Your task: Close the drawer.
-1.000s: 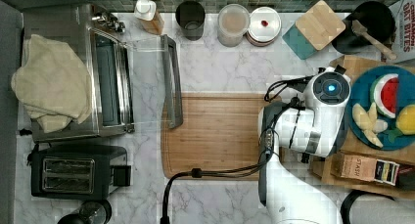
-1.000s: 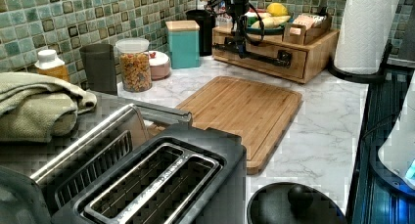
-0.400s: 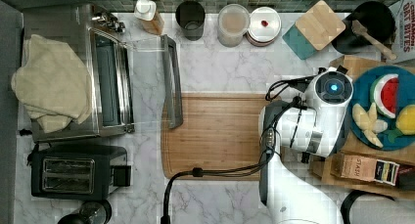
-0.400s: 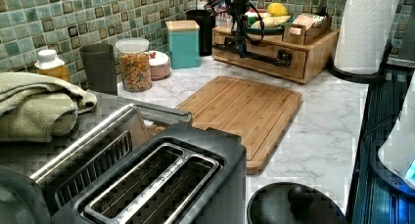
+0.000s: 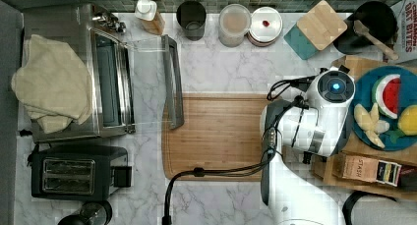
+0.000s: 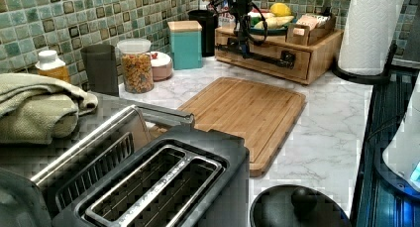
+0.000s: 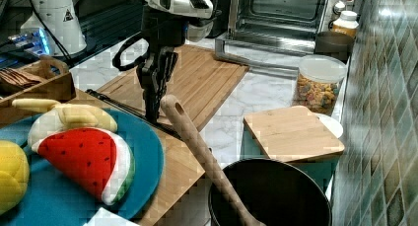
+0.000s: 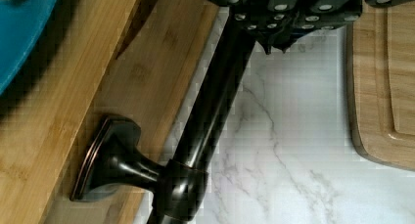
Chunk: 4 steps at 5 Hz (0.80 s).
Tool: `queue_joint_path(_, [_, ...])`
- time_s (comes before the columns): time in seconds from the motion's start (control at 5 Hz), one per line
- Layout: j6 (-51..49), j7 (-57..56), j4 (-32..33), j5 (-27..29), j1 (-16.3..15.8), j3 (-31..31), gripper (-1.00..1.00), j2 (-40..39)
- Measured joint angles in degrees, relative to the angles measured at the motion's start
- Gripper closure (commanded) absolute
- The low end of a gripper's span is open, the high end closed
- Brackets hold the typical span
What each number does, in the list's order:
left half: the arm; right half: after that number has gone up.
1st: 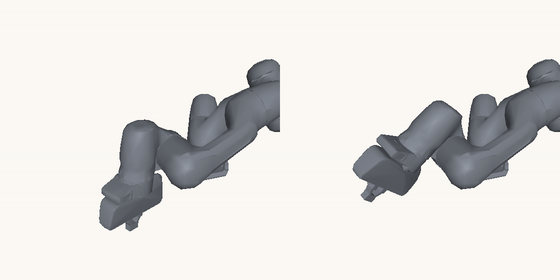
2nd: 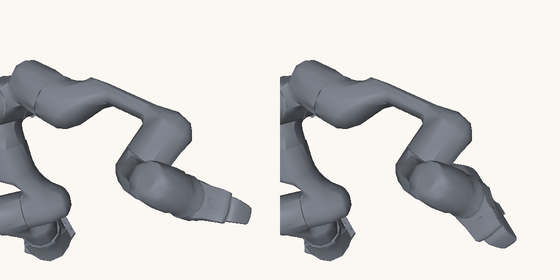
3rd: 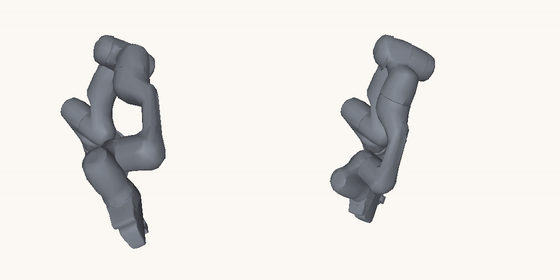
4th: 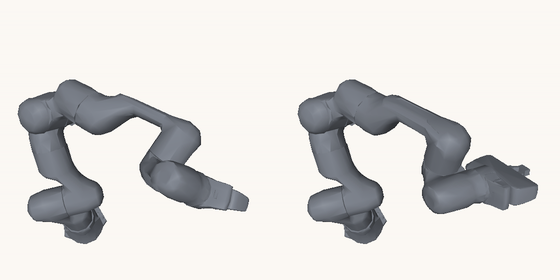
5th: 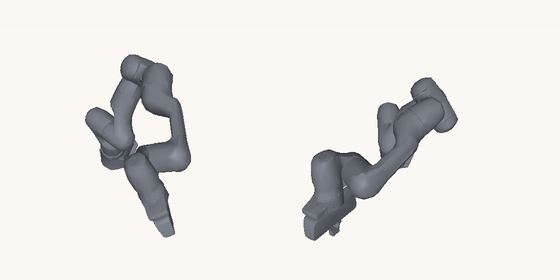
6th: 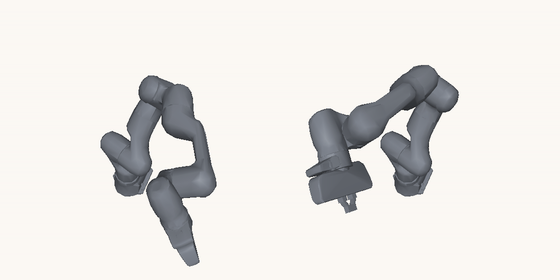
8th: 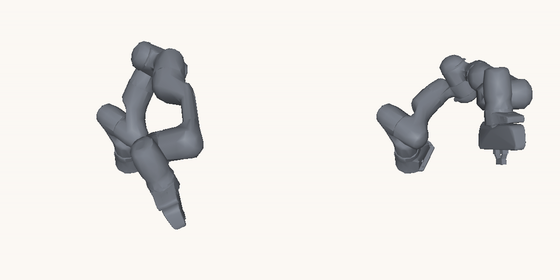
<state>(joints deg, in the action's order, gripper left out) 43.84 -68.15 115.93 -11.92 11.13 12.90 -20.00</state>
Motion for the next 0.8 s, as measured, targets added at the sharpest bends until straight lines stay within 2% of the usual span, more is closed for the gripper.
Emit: queue_joint_path(0.8, [-0.45,0.00,-0.11,0.45,-0.03,0.18,1.00,0.03])
